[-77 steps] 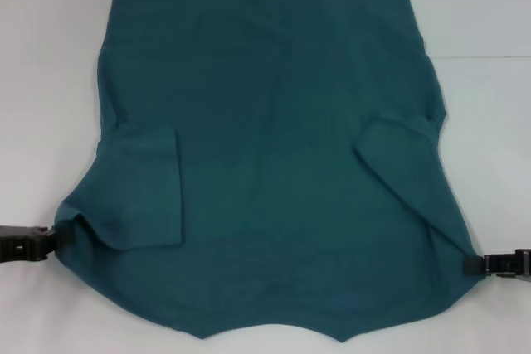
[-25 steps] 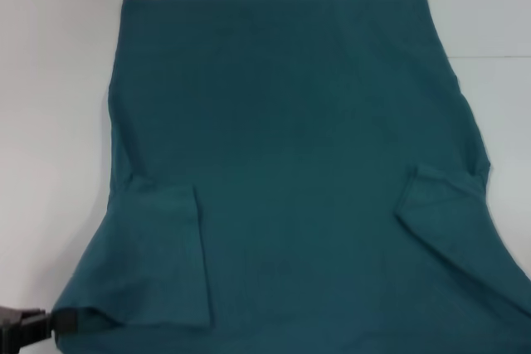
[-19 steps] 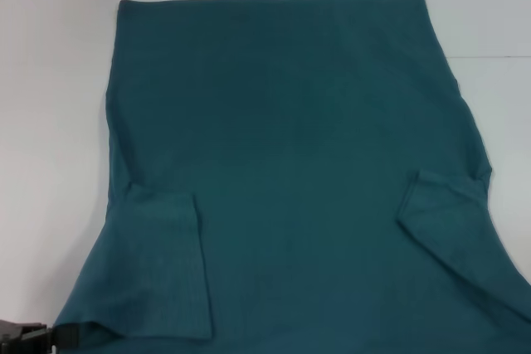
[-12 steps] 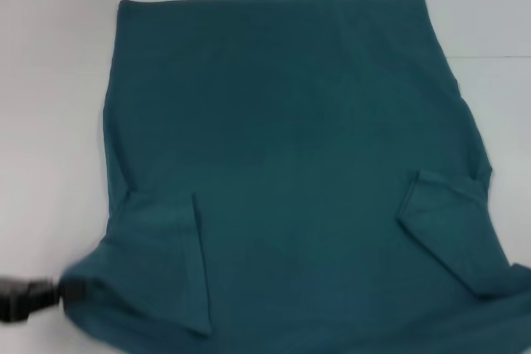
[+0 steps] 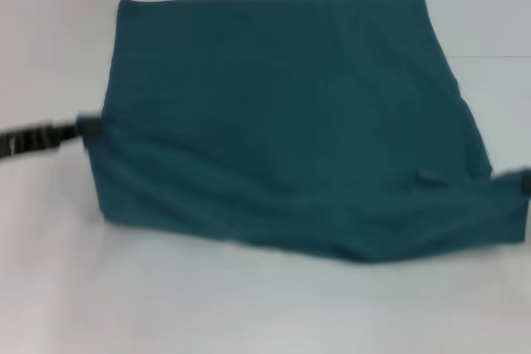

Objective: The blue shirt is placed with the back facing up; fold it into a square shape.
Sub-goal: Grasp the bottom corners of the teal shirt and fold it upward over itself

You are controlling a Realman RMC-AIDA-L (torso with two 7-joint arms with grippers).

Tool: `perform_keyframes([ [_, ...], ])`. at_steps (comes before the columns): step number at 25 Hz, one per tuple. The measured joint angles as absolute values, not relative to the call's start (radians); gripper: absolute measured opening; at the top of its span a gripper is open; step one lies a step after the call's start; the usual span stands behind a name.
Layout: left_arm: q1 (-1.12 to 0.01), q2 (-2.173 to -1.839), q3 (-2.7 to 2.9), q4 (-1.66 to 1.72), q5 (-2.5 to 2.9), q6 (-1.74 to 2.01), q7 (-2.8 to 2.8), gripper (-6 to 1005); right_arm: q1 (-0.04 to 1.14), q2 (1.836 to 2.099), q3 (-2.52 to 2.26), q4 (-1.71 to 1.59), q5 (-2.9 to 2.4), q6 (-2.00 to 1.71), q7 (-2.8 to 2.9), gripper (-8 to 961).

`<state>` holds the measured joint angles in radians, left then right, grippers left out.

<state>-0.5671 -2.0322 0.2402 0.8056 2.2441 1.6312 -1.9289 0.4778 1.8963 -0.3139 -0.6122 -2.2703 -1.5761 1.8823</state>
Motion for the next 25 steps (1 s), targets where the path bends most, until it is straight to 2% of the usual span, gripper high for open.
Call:
perform_keyframes([
  [10, -0.672, -2.014, 0.248, 0.659, 2.049, 1.296, -1.907, 2, 0.638, 1.914, -0.324, -0.569, -2.213, -1.336, 1.868, 55],
  [15, -0.718, -2.022, 0.251, 0.562, 1.972, 1.129, -1.823, 2, 0.721, 1.938, -0.326, -0.488, -2.211, -1.096, 1.787, 55],
  [19, -0.768, -2.039, 0.251, 0.482, 1.932, 0.973, -1.715, 3, 0.783, 1.957, -0.331, -0.405, -2.210, -0.901, 1.710, 56],
  [25, -0.825, -2.085, 0.249, 0.413, 1.814, 0.796, -1.510, 3, 0.842, 1.988, -0.335, -0.329, -2.147, -0.655, 1.562, 56],
])
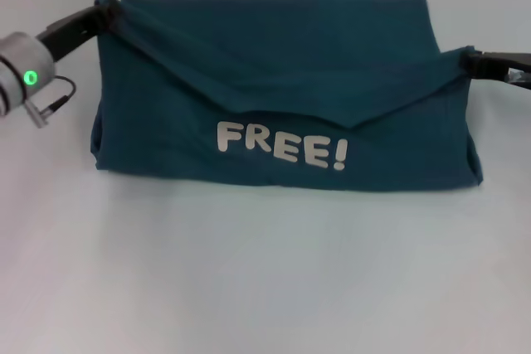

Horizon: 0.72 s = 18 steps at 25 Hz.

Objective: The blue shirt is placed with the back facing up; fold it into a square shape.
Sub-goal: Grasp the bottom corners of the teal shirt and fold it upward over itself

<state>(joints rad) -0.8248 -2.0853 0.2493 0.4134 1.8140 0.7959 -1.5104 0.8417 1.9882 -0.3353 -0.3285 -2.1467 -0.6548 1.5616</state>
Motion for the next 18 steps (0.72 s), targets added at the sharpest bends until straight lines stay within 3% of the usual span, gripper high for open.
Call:
perform_keyframes([
  [5, -0.845, -2.102, 0.247, 0.357, 1.694, 0.714, -1.347, 3, 0.855, 1.993, -0.336, -0.296, -2.043, -0.572, 1.448, 56],
  [18, -0.851, -2.107, 0.249, 0.337, 1.642, 0.684, -1.288, 2, 0.863, 1.999, -0.336, -0.282, -2.014, -0.535, 1.404, 58],
])
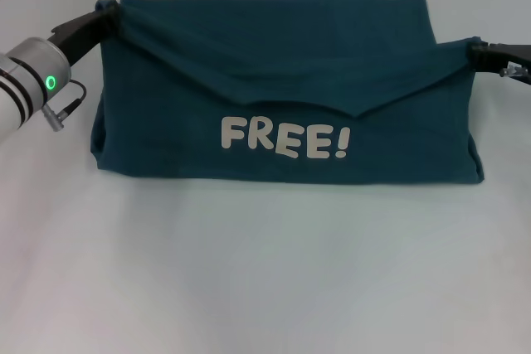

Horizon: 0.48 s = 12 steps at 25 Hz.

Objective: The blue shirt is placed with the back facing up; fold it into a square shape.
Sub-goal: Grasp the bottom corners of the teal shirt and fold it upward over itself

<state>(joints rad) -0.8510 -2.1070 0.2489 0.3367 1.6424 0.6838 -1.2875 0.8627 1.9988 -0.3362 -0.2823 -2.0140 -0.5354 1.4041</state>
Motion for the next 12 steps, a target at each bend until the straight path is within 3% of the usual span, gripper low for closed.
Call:
perform_keyframes([
  [11, -0.853, -2.119, 0.250, 0.337, 1.641, 0.681, -1.270, 2, 0.856, 2.009, -0.352, -0.291, -2.016, -0.529, 1.394, 83],
  [12, -0.853, -2.121, 0.246, 0.339, 1.635, 0.670, -1.270, 99, 0.855, 2.009, -0.354, -0.297, -2.015, -0.531, 1.392, 102],
])
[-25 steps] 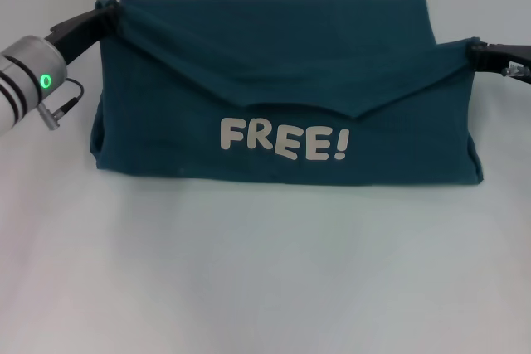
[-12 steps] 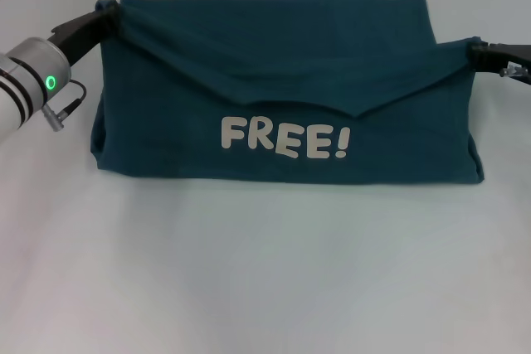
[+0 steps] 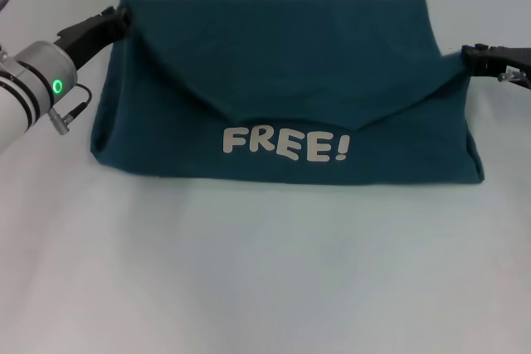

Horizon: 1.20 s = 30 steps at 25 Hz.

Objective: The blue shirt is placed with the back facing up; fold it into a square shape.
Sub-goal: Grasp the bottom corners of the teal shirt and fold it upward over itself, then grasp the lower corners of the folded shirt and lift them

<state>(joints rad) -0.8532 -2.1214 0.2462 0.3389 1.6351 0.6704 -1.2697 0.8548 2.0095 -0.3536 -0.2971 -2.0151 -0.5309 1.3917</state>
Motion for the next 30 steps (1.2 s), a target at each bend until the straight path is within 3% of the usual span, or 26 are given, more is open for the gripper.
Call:
perform_keyframes([
  [1, -0.853, -2.123, 0.245, 0.340, 1.629, 0.662, -1.270, 197, 0.855, 2.010, -0.354, -0.302, -2.014, -0.531, 1.390, 122],
  [8, -0.846, -2.123, 0.245, 0.343, 1.580, 0.633, -1.269, 400, 0.854, 2.013, -0.356, -0.349, -2.012, -0.530, 1.397, 256],
  [13, -0.809, -2.117, 0.260, 0.356, 1.578, 0.665, -1.298, 642, 0.824, 1.993, -0.384, -0.372, -2.018, -0.624, 1.492, 462],
  [20, -0.668, -2.116, 0.430, 0.465, 1.587, 0.830, -1.448, 782, 0.715, 1.954, -0.549, -0.471, -2.024, -0.872, 1.741, 679],
  [24, -0.603, -2.123, 0.471, 0.531, 1.589, 0.915, -1.498, 862, 0.655, 1.934, -0.608, -0.545, -2.026, -1.017, 1.877, 676],
  [30, -0.540, -2.123, 0.500, 0.573, 1.635, 0.998, -1.501, 879, 0.617, 1.879, -0.630, -0.580, -2.055, -1.217, 2.037, 673],
])
